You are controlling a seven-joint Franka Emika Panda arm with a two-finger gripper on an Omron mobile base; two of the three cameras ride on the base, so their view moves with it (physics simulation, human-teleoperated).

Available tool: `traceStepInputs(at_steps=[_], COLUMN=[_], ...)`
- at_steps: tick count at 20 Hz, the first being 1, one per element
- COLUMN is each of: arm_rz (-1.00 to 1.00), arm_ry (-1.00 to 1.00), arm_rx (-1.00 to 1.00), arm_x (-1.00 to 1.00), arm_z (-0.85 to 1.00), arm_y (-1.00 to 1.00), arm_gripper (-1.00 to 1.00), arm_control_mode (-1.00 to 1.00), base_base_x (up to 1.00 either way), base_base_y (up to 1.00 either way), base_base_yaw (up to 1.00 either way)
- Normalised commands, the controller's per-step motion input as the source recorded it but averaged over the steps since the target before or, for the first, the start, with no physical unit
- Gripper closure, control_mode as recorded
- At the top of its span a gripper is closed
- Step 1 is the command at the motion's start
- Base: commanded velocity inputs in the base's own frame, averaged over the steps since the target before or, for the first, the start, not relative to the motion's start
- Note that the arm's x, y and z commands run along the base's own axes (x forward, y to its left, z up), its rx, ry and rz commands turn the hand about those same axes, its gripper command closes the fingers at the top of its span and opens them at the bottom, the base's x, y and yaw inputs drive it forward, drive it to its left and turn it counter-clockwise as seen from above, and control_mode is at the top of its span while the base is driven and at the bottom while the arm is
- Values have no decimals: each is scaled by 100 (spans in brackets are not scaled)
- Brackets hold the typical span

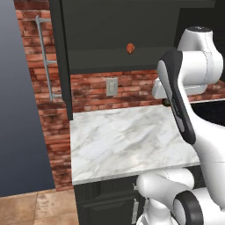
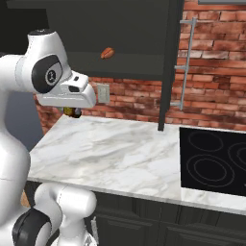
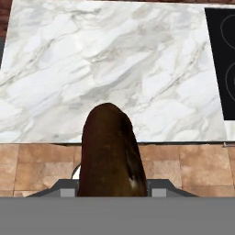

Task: Pick the sweet potatos from the cabinet and place them in one bowl. Pick the lemon from the sink and place it in the other bowl.

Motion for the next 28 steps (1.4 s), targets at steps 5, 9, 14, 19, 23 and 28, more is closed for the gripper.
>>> traceStepInputs(at_steps=[5,9,14,19,23,28], arm_rz=[0,0,0,0,0,0], arm_ry=[0,0,-1,0,0,0], arm_rx=[0,0,0,0,0,0], arm_x=[-4,0,-1,-3,0,0], arm_z=[-19,-6,-14,-10,0,0], arm_y=[1,0,0,0,0,0], arm_gripper=[100,100,100,100,100,100], arm_control_mode=[-100,-100,-100,-100,100,100], base_base_x=[0,0,0,0,-43,-69], base_base_y=[0,0,0,0,-4,-22], base_base_yaw=[0,0,0,0,0,-7])
